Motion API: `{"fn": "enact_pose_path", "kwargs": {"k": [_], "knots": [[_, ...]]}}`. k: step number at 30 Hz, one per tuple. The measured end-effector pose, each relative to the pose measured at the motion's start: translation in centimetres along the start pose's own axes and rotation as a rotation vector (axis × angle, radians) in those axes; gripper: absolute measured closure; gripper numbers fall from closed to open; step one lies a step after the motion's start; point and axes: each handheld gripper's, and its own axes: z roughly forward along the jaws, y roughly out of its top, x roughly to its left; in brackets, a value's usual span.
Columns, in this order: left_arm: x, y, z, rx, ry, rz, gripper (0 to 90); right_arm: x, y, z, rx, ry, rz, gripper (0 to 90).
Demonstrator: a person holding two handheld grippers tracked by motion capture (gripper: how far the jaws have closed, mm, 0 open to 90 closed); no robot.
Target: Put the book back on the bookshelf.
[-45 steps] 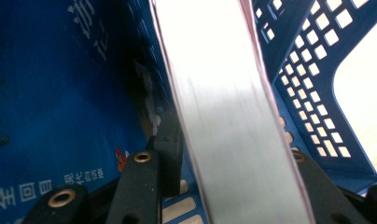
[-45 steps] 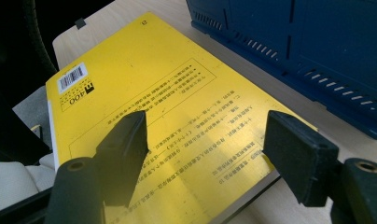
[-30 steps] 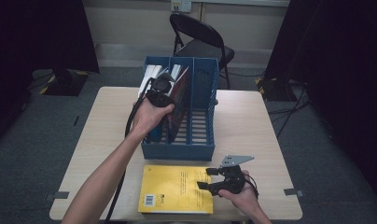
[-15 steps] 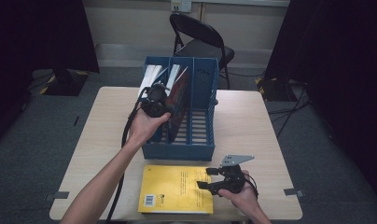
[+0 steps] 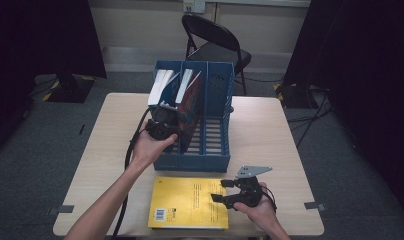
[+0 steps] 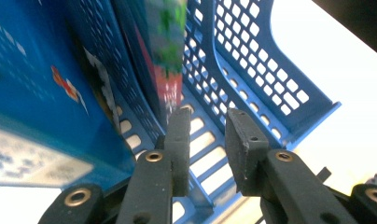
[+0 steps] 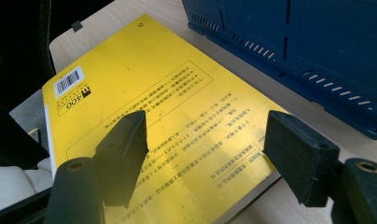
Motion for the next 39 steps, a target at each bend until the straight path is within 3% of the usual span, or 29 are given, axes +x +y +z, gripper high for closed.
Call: {"fn": "enact_pose_path", "kwargs": {"k": [6, 8, 13, 18, 20, 22, 27, 31, 35, 39], "knots": [[-0.2, -1.6, -0.1, -0.008, -0.061, 0.002, 68.7, 0.0, 0.0, 0.0, 0.002, -0.008, -0.005, 30.4], [-0.2, -2.1, -0.1, -0.003, -0.072, 0.022, 66.0, 0.0, 0.1, 0.0, 0.003, -0.013, -0.007, 31.0], [-0.7, -3.4, -0.6, -0.031, -0.115, 0.029, 65.0, 0.0, 0.1, 0.0, 0.002, -0.025, -0.005, 31.3], [-1.5, -5.0, -1.0, -0.028, -0.131, 0.08, 67.0, -0.2, 0.1, -0.2, -0.003, -0.047, 0.002, 31.3], [-1.6, -5.8, -1.0, -0.031, -0.178, 0.072, 66.9, -0.2, 0.1, -0.2, -0.004, -0.057, 0.003, 31.4], [-2.0, -6.3, -1.1, -0.028, -0.153, 0.093, 66.8, -0.2, 0.1, -0.2, -0.003, -0.063, 0.004, 31.4], [-2.1, -8.0, -1.0, -0.017, -0.199, 0.067, 66.5, -0.1, 0.1, -0.2, 0.001, -0.077, 0.001, 34.2], [-2.2, -9.5, -0.3, 0.03, -0.192, 0.073, 66.5, -0.2, 0.1, -0.3, -0.003, -0.098, 0.016, 36.0], [-2.1, -10.9, 0.6, 0.065, -0.211, 0.101, 65.8, -0.1, 0.1, -0.3, 0.003, -0.116, 0.012, 36.7], [-2.0, -11.4, 0.8, 0.059, -0.223, 0.125, 65.9, -0.2, -0.1, -0.2, 0.025, -0.135, 0.02, 37.6]]}}
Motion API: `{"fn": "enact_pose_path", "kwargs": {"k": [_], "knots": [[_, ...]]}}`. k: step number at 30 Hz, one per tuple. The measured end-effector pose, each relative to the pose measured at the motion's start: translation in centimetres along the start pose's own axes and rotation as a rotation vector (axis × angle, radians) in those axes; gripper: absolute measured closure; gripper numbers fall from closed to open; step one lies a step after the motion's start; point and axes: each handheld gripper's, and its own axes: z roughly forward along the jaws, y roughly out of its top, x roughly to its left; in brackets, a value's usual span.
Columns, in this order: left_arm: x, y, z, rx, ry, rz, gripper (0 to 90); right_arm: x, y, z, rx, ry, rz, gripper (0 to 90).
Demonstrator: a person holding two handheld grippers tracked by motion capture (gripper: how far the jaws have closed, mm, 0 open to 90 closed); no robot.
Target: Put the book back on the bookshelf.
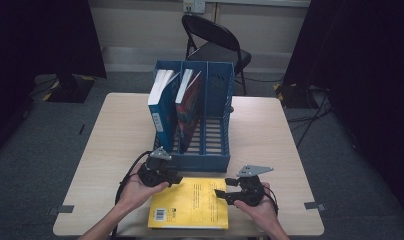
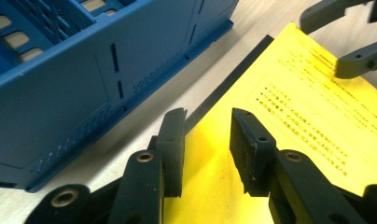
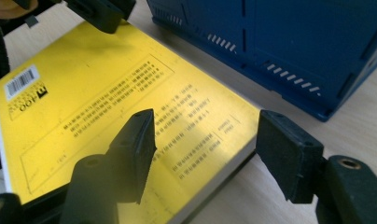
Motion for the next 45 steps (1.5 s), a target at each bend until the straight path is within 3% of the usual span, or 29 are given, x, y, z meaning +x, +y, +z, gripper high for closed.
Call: {"fn": "enact_pose_path", "kwargs": {"k": [3, 6, 7, 13, 16, 18, 21, 25, 29, 31, 36, 38, 42, 45], "knots": [[0.0, -0.2, 0.4, 0.016, 0.002, 0.035, 65.7, 0.0, -0.3, 0.1, 0.009, -0.009, -0.003, 40.5], [-0.1, -0.4, 0.9, -0.006, 0.02, 0.051, 63.5, 0.0, -0.4, 0.1, 0.01, -0.022, -0.002, 42.7], [-0.1, -0.4, 1.1, 0.01, 0.017, 0.049, 62.2, 0.0, -0.4, 0.1, 0.009, -0.025, 0.001, 42.9], [-0.1, -0.8, 1.6, -0.028, 0.0, 0.045, 60.5, 0.1, -0.4, 0.2, 0.004, -0.04, 0.021, 47.0], [-0.3, -1.2, 1.6, -0.062, 0.006, 0.088, 61.8, 0.2, -0.4, 0.2, 0.009, -0.052, 0.017, 47.5], [-0.7, -1.6, 1.5, -0.092, 0.028, 0.163, 64.2, 0.2, -0.3, 0.2, 0.013, -0.055, 0.015, 47.6], [-0.8, -1.9, 1.3, -0.093, 0.033, 0.167, 65.4, 0.6, 0.0, 0.4, 0.016, -0.076, -0.016, 49.0], [-1.0, -2.3, 0.7, -0.067, 0.019, 0.164, 66.0, 0.8, 0.5, 1.0, 0.021, -0.074, -0.032, 51.0], [-0.9, -2.9, 0.0, -0.05, -0.009, 0.137, 66.3, 0.8, 1.0, 1.7, 0.02, -0.053, -0.037, 52.9], [-0.7, -3.3, -0.2, -0.052, -0.037, 0.091, 65.3, 0.8, 1.4, 2.2, 0.018, -0.05, -0.046, 53.8], [-0.8, -4.4, -0.7, -0.055, -0.078, 0.062, 57.1, 1.0, 2.1, 3.2, 0.02, -0.023, -0.055, 54.7], [-0.6, -4.9, -0.7, -0.072, -0.1, 0.024, 57.0, 1.0, 2.3, 3.4, 0.022, -0.017, -0.059, 54.8], [0.1, -4.8, -0.6, -0.056, -0.136, 0.01, 53.0, 1.2, 2.3, 3.0, 0.018, -0.029, -0.067, 61.5], [-0.2, -4.6, -0.6, -0.052, -0.132, 0.023, 55.9, 1.3, 1.6, 2.1, 0.016, -0.002, -0.05, 55.6]]}}
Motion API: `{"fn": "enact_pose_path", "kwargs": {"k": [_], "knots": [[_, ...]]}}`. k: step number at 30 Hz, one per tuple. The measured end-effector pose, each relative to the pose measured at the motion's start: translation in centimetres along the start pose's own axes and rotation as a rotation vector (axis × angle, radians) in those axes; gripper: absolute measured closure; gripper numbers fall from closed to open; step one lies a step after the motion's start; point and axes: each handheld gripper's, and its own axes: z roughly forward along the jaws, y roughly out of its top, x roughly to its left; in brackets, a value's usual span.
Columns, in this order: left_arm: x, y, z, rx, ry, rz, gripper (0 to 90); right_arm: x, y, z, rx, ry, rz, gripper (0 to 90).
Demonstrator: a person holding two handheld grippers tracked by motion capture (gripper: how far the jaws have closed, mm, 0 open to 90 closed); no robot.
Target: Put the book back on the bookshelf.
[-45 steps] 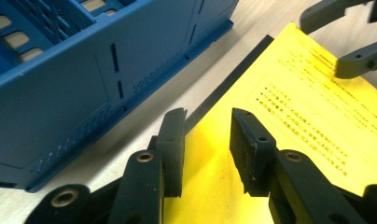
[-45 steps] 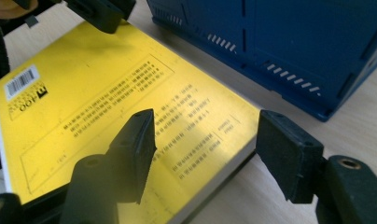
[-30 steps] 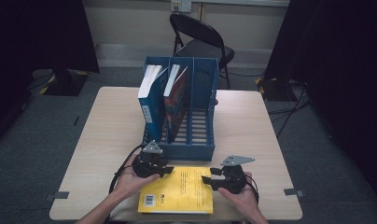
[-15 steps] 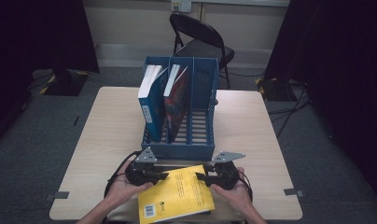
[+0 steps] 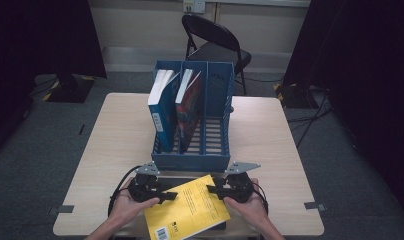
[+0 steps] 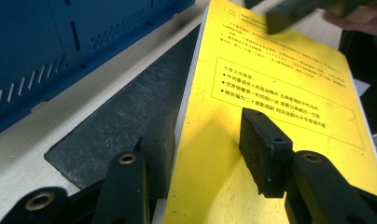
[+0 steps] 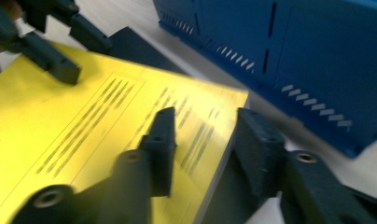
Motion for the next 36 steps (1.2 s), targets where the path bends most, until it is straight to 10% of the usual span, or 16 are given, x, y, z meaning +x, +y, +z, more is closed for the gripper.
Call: {"fn": "enact_pose_path", "kwargs": {"k": [17, 36], "knots": [[-0.5, 0.8, 0.7, -0.016, 0.046, 0.056, 66.4, 2.8, -5.2, -4.5, 0.023, 0.042, -0.029, 41.3], [-0.2, 0.7, 0.5, -0.029, 0.049, 0.036, 67.5, 3.5, -5.7, -4.2, 0.037, 0.057, -0.082, 38.7]]}}
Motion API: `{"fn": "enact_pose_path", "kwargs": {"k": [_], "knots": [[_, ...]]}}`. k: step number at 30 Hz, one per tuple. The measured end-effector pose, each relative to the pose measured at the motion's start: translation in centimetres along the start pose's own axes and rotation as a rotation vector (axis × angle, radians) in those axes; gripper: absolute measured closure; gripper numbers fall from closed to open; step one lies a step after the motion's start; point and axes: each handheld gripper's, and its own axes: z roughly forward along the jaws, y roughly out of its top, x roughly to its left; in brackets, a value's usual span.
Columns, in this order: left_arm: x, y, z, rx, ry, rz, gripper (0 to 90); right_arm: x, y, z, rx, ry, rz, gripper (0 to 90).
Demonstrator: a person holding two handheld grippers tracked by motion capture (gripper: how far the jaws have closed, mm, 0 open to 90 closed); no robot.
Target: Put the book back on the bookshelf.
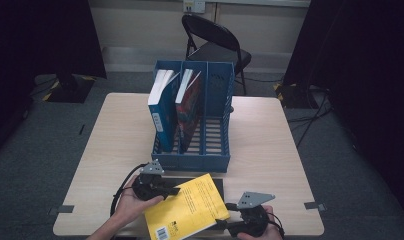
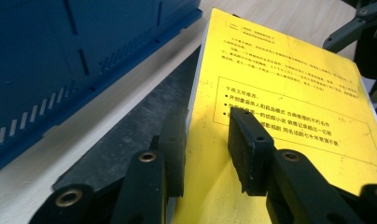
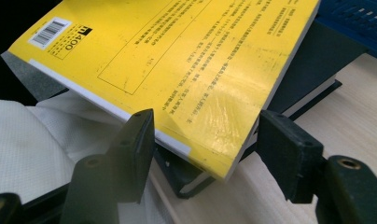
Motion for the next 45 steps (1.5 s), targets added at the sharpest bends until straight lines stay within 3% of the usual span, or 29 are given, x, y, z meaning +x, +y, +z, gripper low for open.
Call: {"fn": "enact_pose_path", "kwargs": {"k": [9, 13, 16, 21, 23, 24, 26, 28, 32, 34, 38, 40, 45], "knots": [[0.0, -0.9, -1.1, -0.009, 0.045, -0.025, 67.6, -1.3, 1.2, 0.6, -0.009, -0.044, 0.013, 47.0], [-0.1, -1.5, -1.6, -0.019, 0.052, -0.061, 67.1, -2.0, 1.7, 1.0, -0.009, -0.063, 0.015, 49.1], [-0.4, -1.9, -1.9, -0.03, 0.08, -0.104, 67.5, -2.6, 2.3, 1.3, -0.011, -0.093, 0.015, 49.5], [-1.0, -2.2, -2.3, -0.021, 0.108, -0.104, 67.5, -3.3, 3.2, 1.8, 0.017, -0.1, 0.021, 50.2], [-1.1, -2.5, -2.7, -0.016, 0.099, -0.103, 67.4, -3.4, 3.5, 2.0, 0.015, -0.095, 0.014, 59.3], [-1.2, -2.8, -2.9, -0.019, 0.094, -0.1, 67.5, -3.4, 3.7, 2.2, 0.009, -0.102, 0.01, 59.5], [-1.8, -3.2, -3.3, -0.016, 0.109, -0.064, 67.2, -3.4, 4.0, 2.6, 0.006, -0.13, -0.008, 59.6], [-2.1, -3.4, -3.6, -0.01, 0.111, -0.079, 66.5, -3.5, 4.5, 3.0, 0.009, -0.132, -0.009, 59.6], [-1.5, -3.3, -3.6, -0.009, 0.093, -0.105, 64.9, -3.8, 4.7, 3.4, -0.006, -0.125, 0.006, 59.3], [-1.0, -3.0, -3.1, -0.013, 0.083, -0.124, 59.8, -3.8, 4.6, 3.5, -0.019, -0.125, 0.017, 59.7], [-0.6, -2.2, -2.5, -0.013, 0.102, -0.112, 57.2, -3.4, 4.4, 3.4, -0.013, -0.112, 0.009, 58.8], [0.1, -1.6, -2.0, -0.002, 0.082, -0.132, 54.7, -3.1, 4.4, 3.4, -0.012, -0.109, 0.005, 59.2], [0.7, -0.9, -1.6, 0.008, 0.09, -0.142, 53.6, -3.5, 4.6, 3.6, -0.01, -0.099, 0.006, 58.1]]}}
